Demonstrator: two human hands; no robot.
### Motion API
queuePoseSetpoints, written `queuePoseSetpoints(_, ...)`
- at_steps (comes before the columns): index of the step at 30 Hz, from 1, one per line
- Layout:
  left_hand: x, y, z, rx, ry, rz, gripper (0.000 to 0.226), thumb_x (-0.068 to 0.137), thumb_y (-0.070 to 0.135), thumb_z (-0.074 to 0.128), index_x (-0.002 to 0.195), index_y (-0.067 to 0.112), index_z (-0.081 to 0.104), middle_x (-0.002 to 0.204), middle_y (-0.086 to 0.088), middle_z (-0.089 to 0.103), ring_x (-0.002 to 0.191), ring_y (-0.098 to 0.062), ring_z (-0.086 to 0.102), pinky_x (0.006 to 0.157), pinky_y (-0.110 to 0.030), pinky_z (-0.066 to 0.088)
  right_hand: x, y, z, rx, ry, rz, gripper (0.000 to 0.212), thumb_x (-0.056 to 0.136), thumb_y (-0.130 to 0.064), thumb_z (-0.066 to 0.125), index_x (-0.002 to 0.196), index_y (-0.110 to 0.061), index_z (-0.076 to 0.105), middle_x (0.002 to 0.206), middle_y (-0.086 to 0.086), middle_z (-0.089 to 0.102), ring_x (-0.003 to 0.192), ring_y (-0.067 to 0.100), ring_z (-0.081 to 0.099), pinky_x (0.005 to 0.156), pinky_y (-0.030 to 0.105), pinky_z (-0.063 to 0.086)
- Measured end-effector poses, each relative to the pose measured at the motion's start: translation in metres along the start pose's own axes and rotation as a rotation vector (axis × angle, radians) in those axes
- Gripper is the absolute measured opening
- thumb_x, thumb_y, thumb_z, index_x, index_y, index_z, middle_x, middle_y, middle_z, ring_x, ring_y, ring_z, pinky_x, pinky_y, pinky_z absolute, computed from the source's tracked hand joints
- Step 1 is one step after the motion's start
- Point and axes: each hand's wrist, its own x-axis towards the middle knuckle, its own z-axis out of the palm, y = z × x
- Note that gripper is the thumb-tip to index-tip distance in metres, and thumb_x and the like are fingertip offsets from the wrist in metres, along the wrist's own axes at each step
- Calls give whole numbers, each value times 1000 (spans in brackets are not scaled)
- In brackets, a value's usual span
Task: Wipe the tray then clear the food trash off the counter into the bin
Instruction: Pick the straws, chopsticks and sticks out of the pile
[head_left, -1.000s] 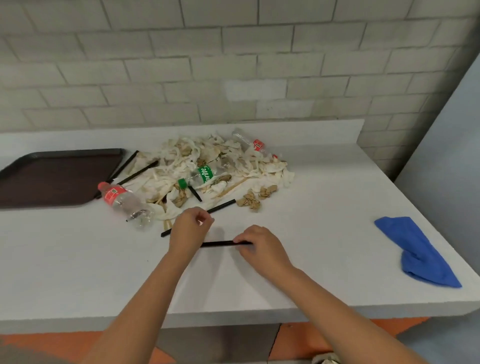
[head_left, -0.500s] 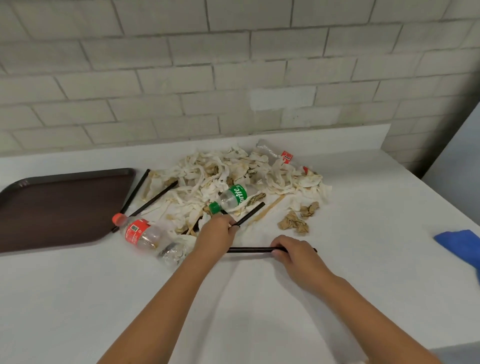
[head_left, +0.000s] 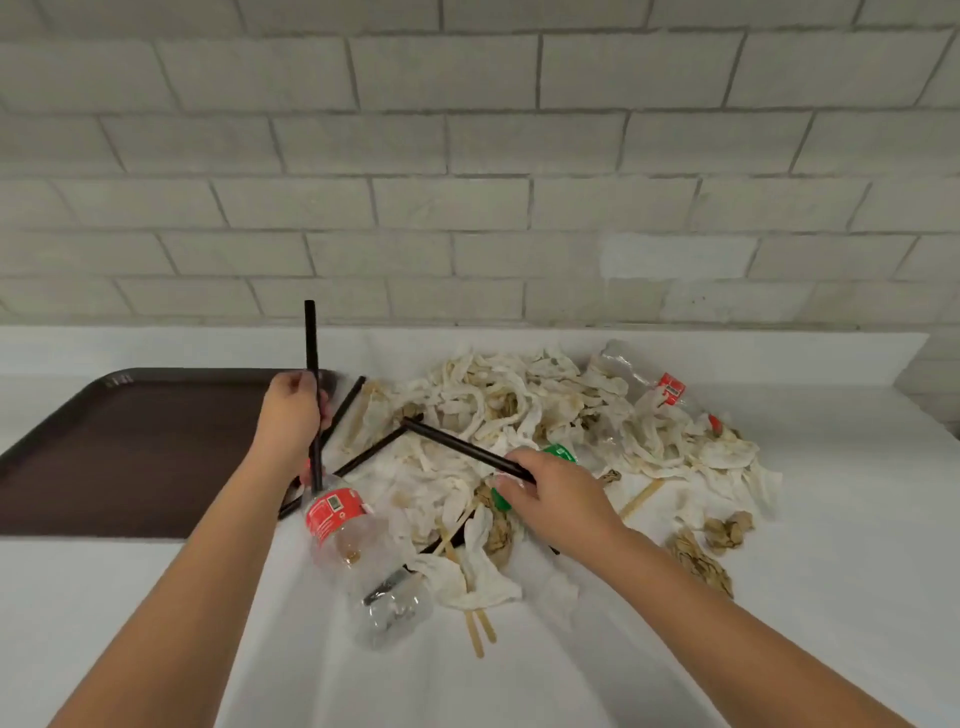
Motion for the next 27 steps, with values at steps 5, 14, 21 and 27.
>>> queuePoseSetpoints(5, 57, -32, -14, 665, -108, 16, 26, 90, 27, 57, 93, 2, 61, 77, -11, 60, 69, -25, 55, 57, -31, 40, 75, -45, 23, -170, -143, -171, 21, 92, -27, 51, 109, -24, 64, 89, 3, 67, 79, 21, 61, 53, 27, 37)
queuePoseSetpoints(14, 68, -72, 16, 1289, -161, -41, 21, 94, 10, 48, 112, 7, 59, 113, -10, 59, 97, -25, 62, 76, -31, 50, 173, -58, 89, -274, -389, -151, 29, 91, -16, 51, 116, -21, 65, 104, 6, 65, 94, 25, 61, 74, 30, 48)
queuePoseSetpoints(21, 72, -78, 27, 1292, -135, -30, 25, 94, 22, 51, 111, 5, 60, 112, -11, 57, 95, -26, 62, 70, -31, 48, 181, -48, 85, -317, -394, -171, 16, 86, -24, 60, 98, -15, 66, 94, 5, 60, 84, 24, 61, 62, 28, 42)
queuePoseSetpoints(27, 74, -72, 26, 843, -97, -100, 28, 85, 28, 59, 99, 4, 54, 90, -9, 59, 79, -25, 55, 64, -30, 42, 176, -35, 45, -377, -259, -335, 17, 89, -25, 57, 104, -23, 66, 92, -2, 45, 85, 19, 51, 51, 25, 26)
